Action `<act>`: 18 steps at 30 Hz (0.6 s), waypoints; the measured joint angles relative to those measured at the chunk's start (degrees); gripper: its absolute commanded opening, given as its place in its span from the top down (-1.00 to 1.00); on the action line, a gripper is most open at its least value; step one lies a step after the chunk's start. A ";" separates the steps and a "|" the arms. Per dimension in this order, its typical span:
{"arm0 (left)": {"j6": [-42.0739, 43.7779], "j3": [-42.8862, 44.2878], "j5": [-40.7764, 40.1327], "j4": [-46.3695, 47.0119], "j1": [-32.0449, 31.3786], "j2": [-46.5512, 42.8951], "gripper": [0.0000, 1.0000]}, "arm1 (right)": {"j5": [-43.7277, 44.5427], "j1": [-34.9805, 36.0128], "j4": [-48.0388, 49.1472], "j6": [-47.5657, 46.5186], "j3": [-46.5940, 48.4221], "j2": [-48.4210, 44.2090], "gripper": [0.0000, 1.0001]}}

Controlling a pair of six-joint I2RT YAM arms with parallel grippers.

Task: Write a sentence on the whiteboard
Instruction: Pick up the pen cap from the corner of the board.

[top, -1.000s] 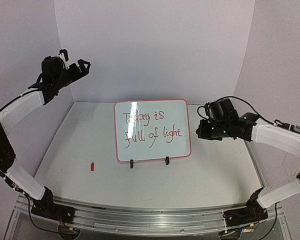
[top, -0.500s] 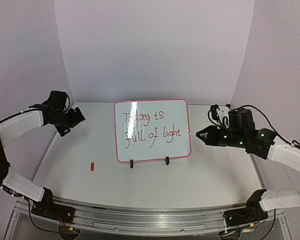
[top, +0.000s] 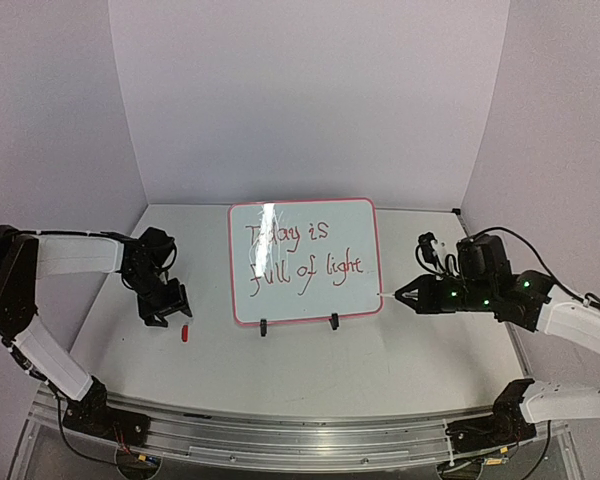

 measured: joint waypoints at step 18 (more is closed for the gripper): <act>1.76 2.43 -1.07 -3.22 -5.48 6.57 0.20 | 0.11 0.00 -2.14 -1.73 -1.23 -0.70 1.00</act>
